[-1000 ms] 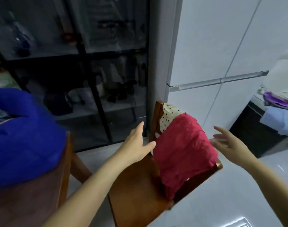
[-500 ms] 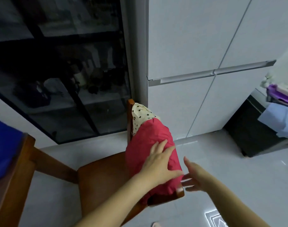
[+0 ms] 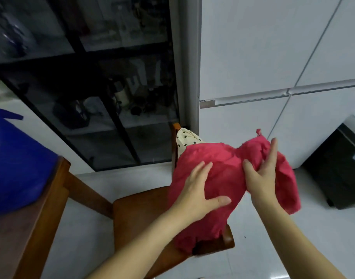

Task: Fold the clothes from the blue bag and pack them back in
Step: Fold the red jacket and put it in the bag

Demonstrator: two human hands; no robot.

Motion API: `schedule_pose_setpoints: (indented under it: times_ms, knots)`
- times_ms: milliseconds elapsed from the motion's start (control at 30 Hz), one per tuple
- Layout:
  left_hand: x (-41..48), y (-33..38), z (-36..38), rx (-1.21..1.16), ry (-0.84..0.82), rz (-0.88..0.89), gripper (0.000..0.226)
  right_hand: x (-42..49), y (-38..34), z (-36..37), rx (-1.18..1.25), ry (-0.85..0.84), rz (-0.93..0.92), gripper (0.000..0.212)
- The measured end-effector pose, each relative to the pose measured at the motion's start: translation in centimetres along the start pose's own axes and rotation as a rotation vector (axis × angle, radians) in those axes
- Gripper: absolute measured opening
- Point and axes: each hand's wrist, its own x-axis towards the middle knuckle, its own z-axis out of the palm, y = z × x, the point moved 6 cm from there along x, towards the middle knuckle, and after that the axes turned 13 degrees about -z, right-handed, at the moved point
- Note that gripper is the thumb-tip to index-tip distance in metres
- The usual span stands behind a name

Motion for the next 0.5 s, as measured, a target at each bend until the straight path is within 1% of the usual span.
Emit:
schedule_pose_setpoints:
  times_ms: [100, 133, 167, 200, 233, 267, 300, 333, 400, 433, 500]
  knots:
    - [-0.4, 3.0, -3.2, -0.406, 0.080, 0.061, 0.107, -1.7, -5.7, 2.0, -0.068, -0.269, -0.283, 0.099]
    - [-0.7, 4.2, -4.1, -0.503, 0.080, 0.109, 0.106, -2.6, -7.1, 2.9, -0.100, -0.361, -0.358, 0.100]
    - [-1.0, 5.3, -4.9, -0.557, 0.080, 0.165, 0.100, -3.5, -8.4, 3.8, -0.124, -0.431, -0.429, 0.101]
    - [-1.4, 6.2, -5.7, -0.585, 0.097, 0.209, 0.083, -4.2, -9.3, 4.5, -0.137, -0.476, -0.495, 0.103]
    - [-1.8, 6.8, -6.3, -0.602, 0.134, 0.223, 0.059, -4.6, -10.1, 5.1, -0.136, -0.505, -0.557, 0.106]
    - [-2.3, 6.9, -7.1, -0.606, 0.202, 0.218, 0.036, -4.8, -10.9, 5.4, -0.130, -0.522, -0.614, 0.109]
    - [-2.7, 6.8, -7.7, -0.604, 0.270, 0.210, 0.021, -5.0, -11.6, 5.7, -0.107, -0.537, -0.672, 0.111]
    - [-3.1, 6.5, -8.1, -0.616, 0.323, 0.198, 0.013, -5.2, -12.4, 5.8, -0.081, -0.544, -0.711, 0.111]
    - [-3.6, 5.5, -8.9, -0.695, 0.403, 0.179, 0.015, -5.8, -14.0, 5.4, -0.033, -0.498, -0.731, 0.106]
    - [-3.8, 5.1, -9.4, -0.739, 0.450, 0.178, 0.017, -5.9, -14.5, 4.8, -0.003, -0.431, -0.700, 0.103]
    - [-4.4, 4.8, -10.1, -0.800, 0.511, 0.194, 0.020, -5.7, -15.2, 3.1, 0.105, -0.209, -0.556, 0.098]
